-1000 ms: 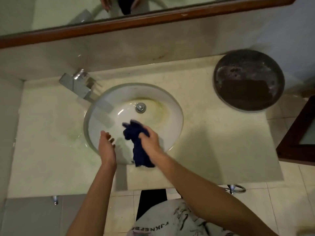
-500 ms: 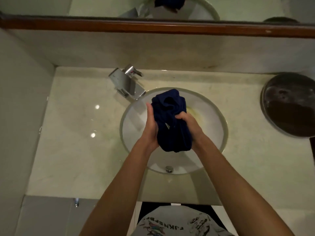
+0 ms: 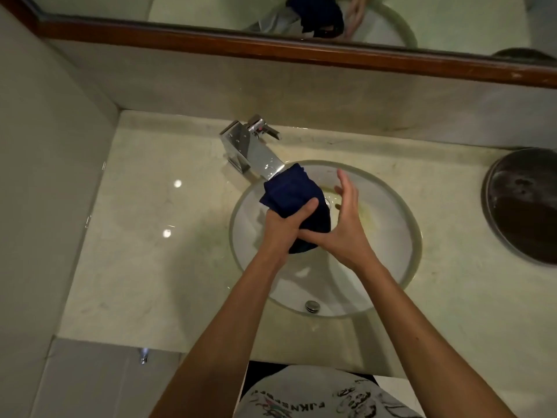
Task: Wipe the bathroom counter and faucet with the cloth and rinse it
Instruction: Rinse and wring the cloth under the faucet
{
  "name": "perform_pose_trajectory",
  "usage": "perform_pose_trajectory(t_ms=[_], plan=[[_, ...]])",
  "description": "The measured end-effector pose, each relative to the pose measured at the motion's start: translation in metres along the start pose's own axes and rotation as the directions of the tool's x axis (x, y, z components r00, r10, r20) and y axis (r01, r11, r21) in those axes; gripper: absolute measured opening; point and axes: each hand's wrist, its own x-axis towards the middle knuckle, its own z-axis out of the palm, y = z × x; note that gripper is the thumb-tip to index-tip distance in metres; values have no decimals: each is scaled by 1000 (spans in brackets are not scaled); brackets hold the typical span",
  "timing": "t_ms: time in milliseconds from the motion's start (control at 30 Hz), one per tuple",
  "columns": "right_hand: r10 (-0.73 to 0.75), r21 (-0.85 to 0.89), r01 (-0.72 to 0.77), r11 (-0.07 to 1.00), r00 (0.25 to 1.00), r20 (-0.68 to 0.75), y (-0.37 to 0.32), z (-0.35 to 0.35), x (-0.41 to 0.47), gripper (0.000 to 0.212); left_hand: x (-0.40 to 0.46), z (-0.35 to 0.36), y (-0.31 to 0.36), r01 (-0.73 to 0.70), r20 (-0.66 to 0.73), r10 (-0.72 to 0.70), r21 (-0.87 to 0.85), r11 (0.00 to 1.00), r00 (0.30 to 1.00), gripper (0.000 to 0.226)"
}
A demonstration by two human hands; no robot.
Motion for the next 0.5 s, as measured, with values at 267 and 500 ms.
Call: perform_pose_trajectory(t_ms=[267, 500], plan=[[250, -24, -259, 966, 900, 357, 64, 5, 23, 39, 10, -8, 1, -109, -66, 124, 201, 974, 990, 29], [250, -394, -161, 905, 950, 186, 36, -8, 94, 41, 25, -17, -11, -126, -167, 182, 299, 946, 969, 38]])
